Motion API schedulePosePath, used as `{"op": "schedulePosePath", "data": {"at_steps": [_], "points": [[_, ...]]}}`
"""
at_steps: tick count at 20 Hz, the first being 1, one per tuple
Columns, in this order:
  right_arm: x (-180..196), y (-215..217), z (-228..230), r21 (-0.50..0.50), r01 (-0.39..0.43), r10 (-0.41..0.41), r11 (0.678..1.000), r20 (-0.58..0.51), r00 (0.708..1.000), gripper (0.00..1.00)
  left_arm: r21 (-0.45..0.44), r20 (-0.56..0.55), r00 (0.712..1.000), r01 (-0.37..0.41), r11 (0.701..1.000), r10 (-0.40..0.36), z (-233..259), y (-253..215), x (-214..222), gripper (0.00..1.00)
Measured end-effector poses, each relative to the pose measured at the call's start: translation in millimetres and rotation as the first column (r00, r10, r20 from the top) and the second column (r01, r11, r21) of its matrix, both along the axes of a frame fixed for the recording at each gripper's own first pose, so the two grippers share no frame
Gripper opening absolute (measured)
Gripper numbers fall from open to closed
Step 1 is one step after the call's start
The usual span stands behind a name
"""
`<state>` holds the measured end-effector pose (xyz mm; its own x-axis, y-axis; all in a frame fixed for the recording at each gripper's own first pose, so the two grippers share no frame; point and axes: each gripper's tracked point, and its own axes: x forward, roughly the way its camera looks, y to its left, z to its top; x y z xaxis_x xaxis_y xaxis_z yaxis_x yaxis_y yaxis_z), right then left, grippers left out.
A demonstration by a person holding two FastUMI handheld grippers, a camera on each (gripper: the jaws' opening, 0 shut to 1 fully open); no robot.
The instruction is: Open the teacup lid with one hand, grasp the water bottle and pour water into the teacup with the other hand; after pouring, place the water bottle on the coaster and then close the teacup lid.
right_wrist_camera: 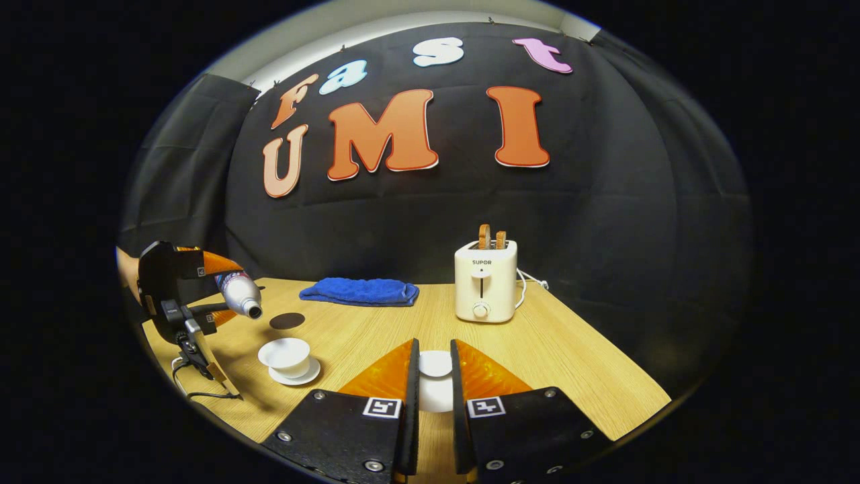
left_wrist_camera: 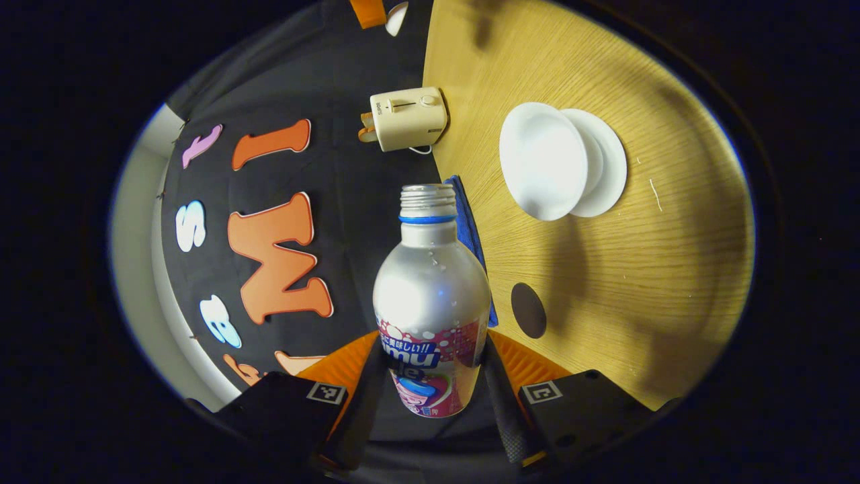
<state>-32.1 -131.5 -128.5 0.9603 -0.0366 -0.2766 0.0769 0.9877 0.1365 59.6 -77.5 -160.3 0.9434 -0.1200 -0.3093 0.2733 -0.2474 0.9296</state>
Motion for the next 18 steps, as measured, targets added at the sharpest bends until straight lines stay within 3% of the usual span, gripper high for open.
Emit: {"op": "schedulePosePath", "data": {"at_steps": [1,2,3,4,5,6,7,10,11,12,13,18], "points": [[0,0,0,0.000,-0.002,0.002,1.000,0.000,1.000,0.22,0.014,0.000,1.000,0.014,1.000,-0.014,0,-2,1,0.76],[0,1,2,-0.004,-0.002,0.002,1.000,0.003,1.000,0.22,0.029,0.003,1.000,0.028,0.999,-0.028,1,-4,0,0.84],[0,1,2,-0.007,-0.004,0.004,1.000,0.004,1.000,0.22,0.046,0.006,0.999,0.040,0.998,-0.040,2,-6,0,0.84],[0,1,3,-0.010,-0.003,0.003,1.000,0.006,1.000,0.22,0.061,0.010,0.999,0.049,0.997,-0.050,4,-6,0,0.76],[0,0,4,-0.009,-0.002,0.002,1.000,0.004,1.000,0.22,0.071,0.017,0.998,0.057,0.996,-0.058,6,-6,1,0.80],[-2,0,4,-0.009,-0.002,0.002,1.000,0.002,1.000,0.22,0.080,0.027,0.997,0.067,0.994,-0.070,9,-7,2,0.76],[-2,0,5,-0.012,0.000,0.000,1.000,0.006,1.000,0.22,0.094,0.041,0.996,0.071,0.993,-0.076,12,-7,4,0.80],[-4,1,6,-0.023,-0.006,0.006,1.000,0.006,1.000,0.22,0.124,0.057,0.994,0.084,0.989,-0.092,18,-3,5,0.76],[-4,0,6,-0.028,-0.006,0.006,1.000,0.004,1.000,0.22,0.138,0.067,0.993,0.089,0.986,-0.099,20,-4,5,0.80],[-4,0,7,-0.031,-0.006,0.006,0.999,0.006,1.000,0.22,0.153,0.076,0.991,0.099,0.983,-0.112,26,-6,6,0.77],[-4,0,8,-0.033,-0.006,0.006,0.999,0.009,1.000,0.22,0.168,0.088,0.989,0.106,0.980,-0.122,29,-8,7,0.80],[-6,-1,9,-0.037,-0.008,0.009,0.999,0.011,1.000,0.22,0.214,0.117,0.981,0.128,0.968,-0.156,40,-13,9,0.77]]}}
